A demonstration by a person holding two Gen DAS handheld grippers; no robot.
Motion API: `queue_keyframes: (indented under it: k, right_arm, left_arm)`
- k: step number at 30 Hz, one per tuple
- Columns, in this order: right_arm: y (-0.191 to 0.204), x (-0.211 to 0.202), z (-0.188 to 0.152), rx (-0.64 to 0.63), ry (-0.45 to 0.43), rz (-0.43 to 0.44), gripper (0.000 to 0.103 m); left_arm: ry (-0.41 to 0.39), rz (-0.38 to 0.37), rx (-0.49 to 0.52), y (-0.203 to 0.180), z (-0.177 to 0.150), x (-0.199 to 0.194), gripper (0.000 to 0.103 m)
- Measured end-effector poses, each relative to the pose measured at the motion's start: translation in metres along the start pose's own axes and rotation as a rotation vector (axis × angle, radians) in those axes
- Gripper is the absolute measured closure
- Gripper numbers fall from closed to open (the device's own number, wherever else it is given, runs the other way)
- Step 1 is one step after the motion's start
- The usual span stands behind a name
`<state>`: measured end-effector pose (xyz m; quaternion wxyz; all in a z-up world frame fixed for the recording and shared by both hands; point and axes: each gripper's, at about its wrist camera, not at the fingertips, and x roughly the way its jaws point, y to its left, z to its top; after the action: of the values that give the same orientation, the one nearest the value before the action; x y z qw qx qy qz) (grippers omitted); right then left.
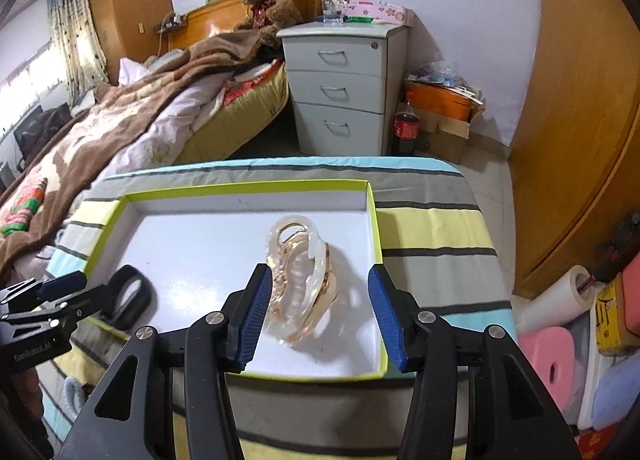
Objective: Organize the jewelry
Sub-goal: 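Move the right gripper back and grasp the pink rhinestone hair clip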
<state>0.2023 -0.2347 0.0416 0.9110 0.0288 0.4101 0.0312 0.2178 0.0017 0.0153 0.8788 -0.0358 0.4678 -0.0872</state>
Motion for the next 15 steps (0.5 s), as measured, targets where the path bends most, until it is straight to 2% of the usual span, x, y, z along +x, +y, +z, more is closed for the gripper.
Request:
queue_keyframes:
  k: [8,15]
  right_arm:
    - [0.004,-0.040,-0.033,-0.002,-0.034,0.057,0.052]
    - [0.012,-0.055,-0.075,-0.023,0.001,0.143,0.052]
  left_arm:
    - [-0.074,-0.010,0.005,0.007,-0.021,-0.045,0.035]
    - [-0.108,-0.009,-0.018,0.023,-0.055,-0.074,0.031]
